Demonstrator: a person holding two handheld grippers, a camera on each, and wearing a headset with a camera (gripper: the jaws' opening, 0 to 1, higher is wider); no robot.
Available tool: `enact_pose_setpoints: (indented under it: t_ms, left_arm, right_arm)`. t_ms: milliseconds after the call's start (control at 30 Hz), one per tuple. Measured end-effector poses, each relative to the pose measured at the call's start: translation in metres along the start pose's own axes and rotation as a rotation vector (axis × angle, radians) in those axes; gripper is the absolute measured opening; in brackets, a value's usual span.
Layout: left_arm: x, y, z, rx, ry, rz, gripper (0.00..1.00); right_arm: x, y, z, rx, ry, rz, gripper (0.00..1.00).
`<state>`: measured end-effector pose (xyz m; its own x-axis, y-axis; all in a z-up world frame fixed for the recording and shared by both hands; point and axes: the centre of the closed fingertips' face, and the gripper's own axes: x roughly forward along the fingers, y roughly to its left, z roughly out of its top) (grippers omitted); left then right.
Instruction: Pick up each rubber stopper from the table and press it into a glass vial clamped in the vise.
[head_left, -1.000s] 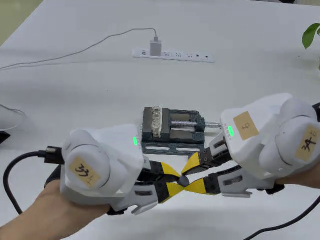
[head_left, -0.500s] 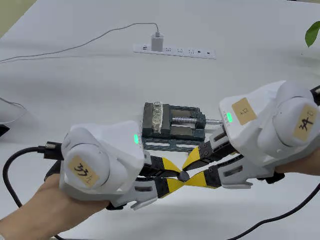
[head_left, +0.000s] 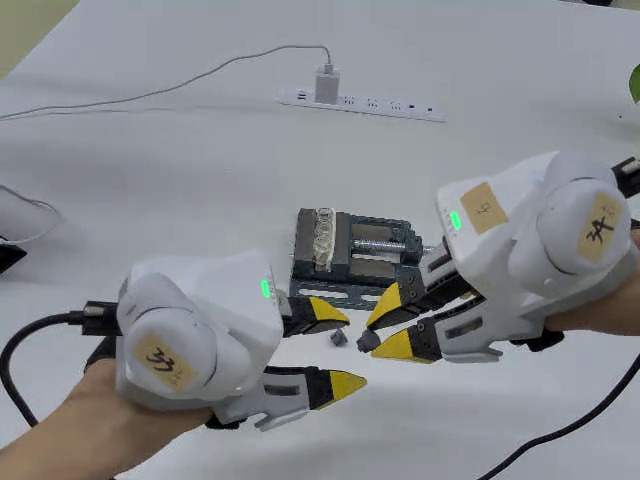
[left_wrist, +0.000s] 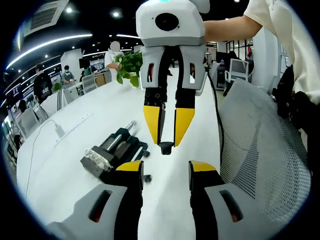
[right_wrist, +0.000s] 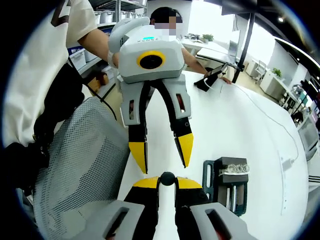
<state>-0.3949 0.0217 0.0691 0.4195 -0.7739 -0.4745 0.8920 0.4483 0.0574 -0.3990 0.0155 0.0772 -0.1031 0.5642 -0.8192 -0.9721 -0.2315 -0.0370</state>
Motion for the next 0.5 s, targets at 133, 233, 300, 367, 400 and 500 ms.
enact_pose_setpoints:
  t_ms: [133, 233, 300, 367, 400, 500]
  left_arm:
    - [-0.004, 0.016, -0.004, -0.051, -0.022, 0.085, 0.55]
    - [-0.009, 0.028, -0.008, -0.112, -0.039, 0.145, 0.67]
    - [-0.012, 0.035, -0.013, -0.141, -0.040, 0.174, 0.73]
    - [-0.015, 0.042, -0.016, -0.172, -0.050, 0.203, 0.77]
    - [-0.016, 0.043, -0.017, -0.184, -0.056, 0.206, 0.80]
    - [-0.020, 0.048, -0.024, -0.192, -0.050, 0.242, 0.90]
  right_arm:
    - [0.001, -0.006, -0.002, 0.000, 0.009, 0.003, 0.07]
    - [0.002, -0.011, -0.003, -0.001, 0.017, 0.006, 0.07]
    - [0.003, -0.013, -0.004, -0.002, 0.023, 0.009, 0.07]
    - [0.004, -0.016, -0.004, -0.004, 0.028, 0.012, 0.07]
    - [0.004, -0.017, -0.004, -0.004, 0.029, 0.012, 0.07]
    - [0.005, -0.022, -0.003, 0.003, 0.031, 0.011, 0.07]
